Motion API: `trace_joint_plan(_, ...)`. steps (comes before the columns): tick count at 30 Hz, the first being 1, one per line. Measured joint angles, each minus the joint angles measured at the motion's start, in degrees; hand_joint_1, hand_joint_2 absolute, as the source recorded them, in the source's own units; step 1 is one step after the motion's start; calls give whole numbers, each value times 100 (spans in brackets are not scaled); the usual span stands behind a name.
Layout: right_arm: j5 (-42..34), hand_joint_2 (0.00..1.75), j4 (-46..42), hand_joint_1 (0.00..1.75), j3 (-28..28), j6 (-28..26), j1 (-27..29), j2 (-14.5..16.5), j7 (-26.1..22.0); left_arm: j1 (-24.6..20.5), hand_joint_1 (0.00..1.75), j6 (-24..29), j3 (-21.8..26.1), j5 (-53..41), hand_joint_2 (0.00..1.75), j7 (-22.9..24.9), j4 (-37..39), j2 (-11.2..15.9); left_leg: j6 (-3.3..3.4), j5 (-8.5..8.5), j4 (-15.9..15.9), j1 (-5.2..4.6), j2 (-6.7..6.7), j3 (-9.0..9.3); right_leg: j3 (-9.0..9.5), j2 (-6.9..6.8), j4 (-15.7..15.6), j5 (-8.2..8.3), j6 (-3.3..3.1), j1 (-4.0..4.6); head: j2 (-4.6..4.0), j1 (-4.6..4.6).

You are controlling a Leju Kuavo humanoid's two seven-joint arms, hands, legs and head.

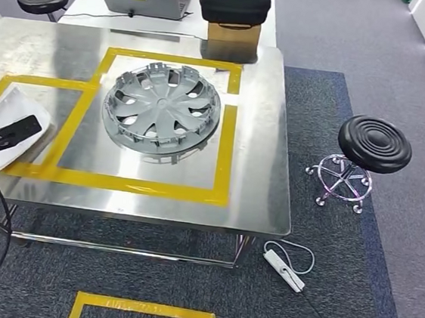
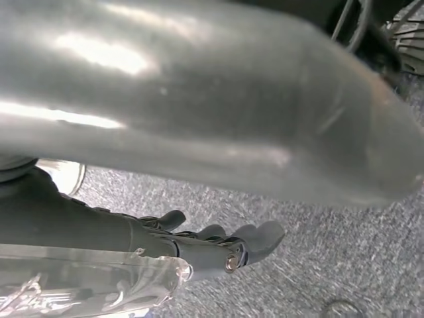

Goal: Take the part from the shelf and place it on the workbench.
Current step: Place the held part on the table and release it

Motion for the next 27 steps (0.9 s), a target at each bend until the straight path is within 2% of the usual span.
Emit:
trace_joint_plan(2,4,0,-1,0,5,1,-3,1,1,6,0,3,14,0,0,-15,0,13,-85,47,-21,13,-5,-14,-39,19,4,29,-127,23,0,4)
trace_joint_plan(3,4,0,-1,0,7,1,-5,1,1,11,0,3,19,0,0,-22,0,19,-114,21,-14,25,-5,-34,-63,22,-2,55,-188,26,1,1)
trace_joint_plan(4,4,0,-2,0,8,1,-9,1,1,15,0,3,25,0,0,-26,0,23,-130,-80,66,29,-4,-80,-91,21,-13,88,-245,25,0,-2)
trace_joint_plan(5,4,0,-2,0,10,1,-13,1,1,17,0,3,30,1,0,-28,0,25,-132,-271,284,25,-4,-173,-123,20,-28,126,-298,24,0,-5)
trace_joint_plan(7,4,0,-1,0,14,1,-17,1,1,24,0,3,39,2,0,-34,0,29,-122,-769,1050,-5,-7,-459,-207,18,-29,195,-365,43,0,-7)
trace_joint_plan(8,4,0,-1,0,15,1,-17,1,1,36,0,3,41,2,0,-38,0,30,-117,-951,1427,-18,-8,-583,-254,18,-29,232,-382,55,1,-7)
trace_joint_plan(9,4,0,0,0,15,1,-17,1,1,53,0,3,43,2,0,-41,0,30,-110,-1025,1645,-26,-8,-629,-301,20,-27,270,-389,64,0,-6)
trace_joint_plan(10,4,0,-1,0,15,1,-18,1,1,67,0,3,44,2,0,-44,0,30,-99,-988,1648,-29,-8,-570,-347,22,-25,307,-385,69,0,-6)
trace_joint_plan(11,4,0,-1,0,16,3,-20,1,1,74,0,5,45,2,0,-48,0,29,-86,-866,1437,-30,-8,-398,-392,24,-23,344,-372,71,0,-7)
trace_joint_plan(13,4,0,-1,0,17,7,-32,1,1,52,0,9,53,2,0,-55,0,26,-67,-624,689,-34,-10,122,-480,30,-10,413,-320,80,0,-5)
trace_joint_plan(14,5,0,-1,0,19,8,-41,0,1,34,0,12,60,1,0,-59,0,21,-55,-563,385,-39,-16,312,-520,32,-5,455,-285,92,0,0)
trace_joint_plan(15,5,0,-2,0,19,6,-50,-1,1,23,0,14,72,0,0,-64,0,17,-39,-548,198,-46,-21,410,-555,34,-3,501,-250,104,0,3)
trace_joint_plan(17,7,0,-2,0,20,2,-49,-2,4,45,0,15,99,-11,0,-72,0,4,23,-516,135,-60,-26,374,-598,38,-33,608,-191,114,0,6)
trace_joint_plan(18,8,0,-2,0,20,1,-40,-2,7,65,0,14,111,-20,0,-72,0,0,64,-483,135,-58,-17,337,-626,31,-34,606,-164,110,-1,5)
trace_joint_plan(19,9,0,-2,0,20,1,-29,-2,11,82,0,14,120,-30,0,-72,0,-8,109,-442,139,-53,-8,301,-663,19,33,515,-132,106,-1,12)
trace_joint_plan(20,13,0,-2,0,20,2,-22,-2,15,89,0,14,127,-38,0,-72,0,-14,151,-400,138,-46,1,261,-726,6,213,329,-101,103,-1,18)
trace_joint_plan(21,18,0,-2,0,21,2,-23,-2,18,88,0,14,134,-42,0,-72,0,-17,182,-357,136,-47,6,219,-813,-7,508,63,-73,101,-1,29)
trace_joint_plan(23,26,0,-2,0,23,3,-36,-2,19,90,0,14,143,-49,0,-72,0,-22,220,-270,138,-68,9,116,-984,-14,1269,-429,-55,102,-1,39)
trace_joint_plan(24,28,0,-2,0,23,2,-41,-2,19,96,0,13,145,-54,0,-72,0,-23,231,-225,139,-85,10,59,-1004,-15,1525,-541,-66,108,-1,42)
trace_joint_plan(25,30,0,-2,0,24,2,-44,-2,19,103,0,13,146,-63,0,-72,0,-23,239,-179,140,-106,10,3,-932,-15,1593,-538,-93,118,-1,42)
trace_joint_plan(26,32,0,-2,0,24,1,-47,-2,19,109,0,12,148,-72,0,-72,0,-22,246,-136,141,-128,8,-49,-755,-15,1444,-444,-136,136,-1,43)
trace_joint_plan(27,33,0,-2,0,24,1,-53,-2,19,112,0,11,150,-79,0,-73,0,-19,249,-97,141,-148,7,-90,-487,-13,1113,-313,-199,163,-1,43)
